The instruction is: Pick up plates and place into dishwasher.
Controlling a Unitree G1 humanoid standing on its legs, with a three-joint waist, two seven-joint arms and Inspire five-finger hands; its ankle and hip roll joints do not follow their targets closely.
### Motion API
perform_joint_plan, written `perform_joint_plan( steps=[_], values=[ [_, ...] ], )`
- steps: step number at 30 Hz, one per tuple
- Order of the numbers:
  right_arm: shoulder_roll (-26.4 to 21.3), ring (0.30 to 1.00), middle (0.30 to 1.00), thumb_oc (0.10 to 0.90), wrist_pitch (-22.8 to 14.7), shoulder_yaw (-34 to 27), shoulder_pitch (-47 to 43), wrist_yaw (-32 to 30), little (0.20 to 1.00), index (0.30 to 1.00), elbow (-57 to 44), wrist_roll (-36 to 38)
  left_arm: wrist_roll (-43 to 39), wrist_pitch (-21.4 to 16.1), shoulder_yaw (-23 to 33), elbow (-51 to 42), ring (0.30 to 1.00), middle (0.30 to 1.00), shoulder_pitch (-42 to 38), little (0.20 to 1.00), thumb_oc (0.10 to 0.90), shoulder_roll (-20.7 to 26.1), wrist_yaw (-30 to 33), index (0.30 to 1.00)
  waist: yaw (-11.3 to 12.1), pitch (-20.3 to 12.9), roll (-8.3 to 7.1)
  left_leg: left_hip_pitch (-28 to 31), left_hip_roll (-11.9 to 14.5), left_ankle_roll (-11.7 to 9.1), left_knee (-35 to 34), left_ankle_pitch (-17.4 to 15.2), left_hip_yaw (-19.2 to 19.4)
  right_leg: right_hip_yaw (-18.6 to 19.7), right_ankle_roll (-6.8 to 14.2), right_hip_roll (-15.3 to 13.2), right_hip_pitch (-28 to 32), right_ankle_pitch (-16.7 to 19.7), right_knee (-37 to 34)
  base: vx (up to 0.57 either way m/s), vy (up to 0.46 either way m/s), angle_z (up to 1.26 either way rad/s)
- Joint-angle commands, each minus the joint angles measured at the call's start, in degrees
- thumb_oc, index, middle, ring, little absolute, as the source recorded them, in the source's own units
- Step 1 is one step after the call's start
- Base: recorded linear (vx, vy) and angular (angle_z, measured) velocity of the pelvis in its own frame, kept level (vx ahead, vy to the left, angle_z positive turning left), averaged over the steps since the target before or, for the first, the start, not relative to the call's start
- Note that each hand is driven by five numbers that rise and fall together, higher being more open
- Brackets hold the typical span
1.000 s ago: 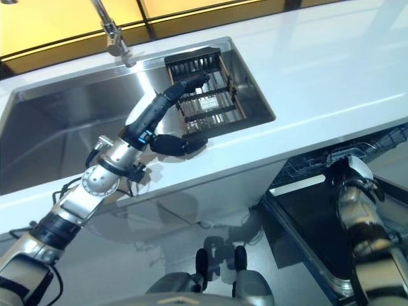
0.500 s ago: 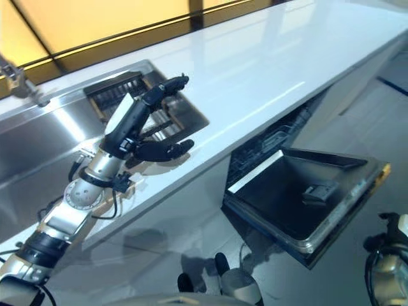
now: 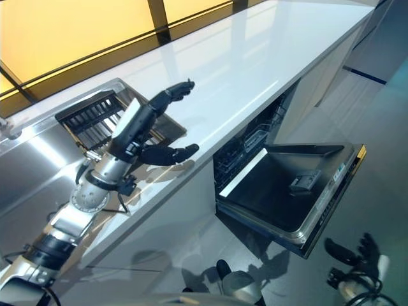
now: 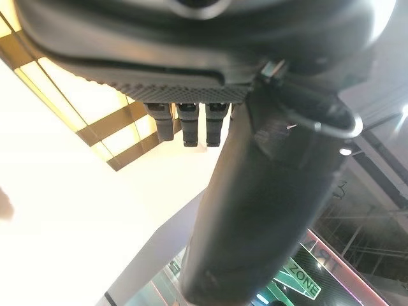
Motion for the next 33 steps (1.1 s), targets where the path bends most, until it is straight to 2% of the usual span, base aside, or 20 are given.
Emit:
perform_joint_plan(
  steps=[1, 3, 4, 5, 6, 8, 13, 14, 19, 21, 24, 25, 26, 27, 28, 31, 33],
  values=[
    [-3.79, 0.900, 0.900, 0.800, -16.87, -5.67, -4.89, 10.21, 0.900, 0.900, 8.82, 14.83, -6.85, -3.87, -0.32, 0.05, 0.900, 0.900, -9.61, 0.900, 0.800, 0.58, 0.03, 0.900, 1.95, -3.62, 0.50, 0.25, -0.77, 3.15, 0.41, -7.72, -0.80, -2.46, 2.85, 3.12, 2.44, -4.97, 0.35, 0.00, 0.000, 0.00],
    [-4.35, 0.900, 0.900, 0.800, -18.32, -6.66, -5.87, 11.79, 0.900, 0.900, 12.95, 15.96, -7.93, -3.60, -0.77, 0.07, 0.900, 0.900, -10.29, 0.900, 0.800, 1.16, -0.45, 0.900, 2.44, -3.85, 0.66, 0.26, -0.78, 3.11, 0.41, -7.81, -0.99, -2.84, 2.83, 2.97, 2.53, -5.07, 0.35, 0.01, -0.020, 0.07],
    [-6.12, 0.900, 0.900, 0.800, -19.54, -8.10, -7.42, 15.63, 0.900, 0.900, 19.22, 21.37, -9.26, -3.10, -1.33, -0.33, 0.900, 0.900, -11.00, 0.900, 0.800, 2.02, -0.82, 0.900, 3.23, -4.10, 1.00, 0.20, -0.80, 3.01, 0.41, -7.81, -1.49, -3.41, 2.81, 2.81, 2.56, -5.17, 0.35, 0.03, -0.038, 0.13],
    [-6.37, 0.900, 0.900, 0.800, -19.65, -8.36, -7.70, 16.22, 0.900, 0.900, 20.15, 22.28, -9.35, -2.95, -1.46, -0.45, 0.900, 0.900, -11.14, 0.900, 0.800, 2.05, -0.81, 0.900, 3.36, -4.10, 1.07, 0.17, -0.80, 3.00, 0.41, -7.79, -1.60, -3.54, 2.81, 2.78, 2.56, -5.18, 0.35, 0.03, -0.049, 0.13],
    [-7.43, 0.900, 0.900, 0.800, -19.88, -9.73, -8.71, 20.28, 0.900, 0.900, 24.20, 27.03, -10.04, -2.55, -1.70, -0.95, 0.900, 0.900, -11.37, 0.900, 0.800, 2.43, -1.11, 0.900, 4.04, -4.14, 1.44, 0.15, -0.85, 2.88, 0.41, -7.75, -2.19, -3.95, 2.72, 2.66, 2.65, -5.18, 0.35, 0.01, -0.037, 0.10],
    [-8.28, 0.900, 0.900, 0.800, -18.55, -10.04, -9.38, 23.56, 0.900, 0.900, 27.66, 27.67, -10.88, -2.60, -1.86, -1.09, 0.900, 0.900, -11.59, 0.900, 0.800, 2.63, -1.69, 0.900, 4.82, -4.04, 1.87, 0.17, -0.92, 2.83, 0.41, -7.75, -2.81, -4.70, 2.55, 2.45, 2.82, -5.30, 0.35, 0.01, -0.041, 0.13],
    [-7.66, 0.900, 0.900, 0.800, -18.23, -7.33, -10.31, 32.18, 0.900, 0.900, 29.10, 28.87, -10.66, -1.27, -1.74, -2.40, 0.900, 0.900, -11.52, 0.900, 0.800, 2.14, -2.04, 0.900, 5.81, -3.84, 2.31, 0.07, -1.14, 2.73, 0.41, -7.65, -4.29, -5.72, 2.21, 2.19, 3.04, -5.53, 0.35, 0.00, -0.034, 0.18],
    [-7.45, 0.900, 0.900, 0.800, -17.50, -5.35, -10.76, 38.04, 0.900, 0.900, 29.26, 29.49, -10.34, -1.13, -1.77, -2.37, 0.900, 0.900, -11.61, 0.900, 0.800, 1.69, -2.27, 0.900, 6.29, -3.81, 2.34, 0.03, -1.18, 2.67, 0.41, -7.54, -4.89, -6.25, 1.99, 2.08, 3.12, -5.63, 0.35, 0.00, -0.039, 0.10],
    [-6.39, 0.900, 0.900, 0.800, -15.21, 0.85, -10.96, 49.37, 0.900, 0.900, 25.93, 29.03, -8.43, -0.90, -1.10, -2.30, 0.900, 0.900, -11.23, 0.900, 0.800, 0.17, -2.85, 0.900, 6.89, -3.60, 2.15, -0.23, -1.22, 2.52, 0.41, -7.32, -5.95, -6.94, 1.63, 1.97, 3.13, -5.85, 0.35, -0.02, -0.041, 0.07],
    [-5.84, 0.900, 0.900, 0.800, -11.56, 5.62, -10.28, 54.42, 0.900, 0.900, 20.35, 27.54, -7.97, -1.60, -0.73, -1.98, 0.900, 0.900, -10.72, 0.900, 0.800, -0.15, -3.40, 0.900, 7.17, -3.26, 1.79, -0.16, -1.24, 2.44, 0.41, -7.14, -6.38, -7.70, 1.45, 1.75, 3.33, -5.97, 0.35, -0.04, -0.040, 0.05],
    [-6.02, 0.900, 0.900, 0.800, -8.66, 8.66, -10.24, 55.58, 0.900, 0.900, 16.32, 25.81, -7.39, -2.16, -0.78, -1.64, 0.900, 0.900, -10.63, 0.900, 0.800, -0.63, -3.90, 0.900, 7.36, -3.10, 1.46, -0.14, -1.26, 2.33, 0.41, -7.02, -6.61, -8.15, 1.42, 1.62, 3.44, -6.02, 0.35, -0.03, -0.025, 0.10],
    [-6.68, 0.900, 0.900, 0.800, -5.23, 10.17, -10.60, 56.82, 0.900, 0.900, 14.93, 23.39, -7.04, -2.70, -1.08, -1.28, 0.900, 0.900, -10.59, 0.900, 0.800, -0.89, -4.16, 0.900, 7.55, -3.04, 1.20, -0.05, -1.31, 2.28, 0.41, -6.99, -6.86, -8.35, 1.35, 1.59, 3.59, -6.08, 0.35, -0.02, -0.020, 0.05],
    [-6.96, 0.900, 0.900, 0.800, -4.31, 10.66, -10.84, 56.82, 0.900, 0.900, 14.72, 23.05, -7.02, -2.66, -1.20, -1.32, 0.900, 0.900, -10.67, 0.900, 0.800, -0.94, -4.20, 0.900, 7.65, -3.06, 1.13, -0.03, -1.32, 2.26, 0.41, -6.99, -6.92, -8.44, 1.34, 1.57, 3.64, -6.12, 0.35, 0.00, 0.000, 0.00],
    [-7.57, 0.900, 0.900, 0.800, -1.74, 11.63, -11.53, 57.03, 0.900, 0.900, 14.43, 21.72, -6.91, -2.55, -1.45, -1.51, 0.900, 0.900, -10.80, 0.900, 0.800, -1.03, -4.23, 0.900, 7.88, -3.10, 0.96, 0.01, -1.32, 2.24, 0.41, -6.97, -7.11, -8.56, 1.29, 1.54, 3.73, -6.19, 0.35, -0.03, -0.030, -0.04],
    [-9.45, 0.900, 0.900, 0.800, 2.20, 13.37, -13.48, 57.95, 0.900, 0.900, 14.58, 20.08, -6.32, -2.70, -2.32, -1.35, 0.900, 0.900, -11.31, 0.900, 0.800, -1.17, -3.80, 0.900, 8.44, -3.16, 0.56, 0.12, -1.28, 2.18, 0.41, -6.89, -7.43, -8.79, 1.15, 1.50, 3.95, -6.24, 0.35, -0.02, -0.035, -0.08],
    [-11.62, 0.900, 0.900, 0.800, 7.24, 14.62, -17.47, 58.89, 0.900, 0.900, 13.64, 21.85, -5.48, -3.16, -3.68, -0.81, 0.900, 0.900, -11.83, 0.900, 0.800, -1.00, -2.85, 0.900, 9.36, -3.06, 0.17, 0.56, -1.22, 2.15, 0.41, -6.69, -8.05, -9.07, 0.87, 1.52, 4.61, -6.24, 0.35, 0.00, -0.023, -0.19],
    [-11.81, 0.900, 0.900, 0.800, 9.00, 14.96, -20.05, 59.56, 0.900, 0.900, 13.71, 22.85, -5.95, -3.71, -3.84, 0.17, 0.900, 0.900, -12.32, 0.900, 0.800, -1.07, -3.20, 0.900, 10.00, -2.98, 0.20, 0.82, -1.23, 2.17, 0.41, -6.62, -8.45, -9.27, 0.66, 1.50, 4.98, -6.30, 0.35, 0.01, -0.005, -0.21]
  ],
)
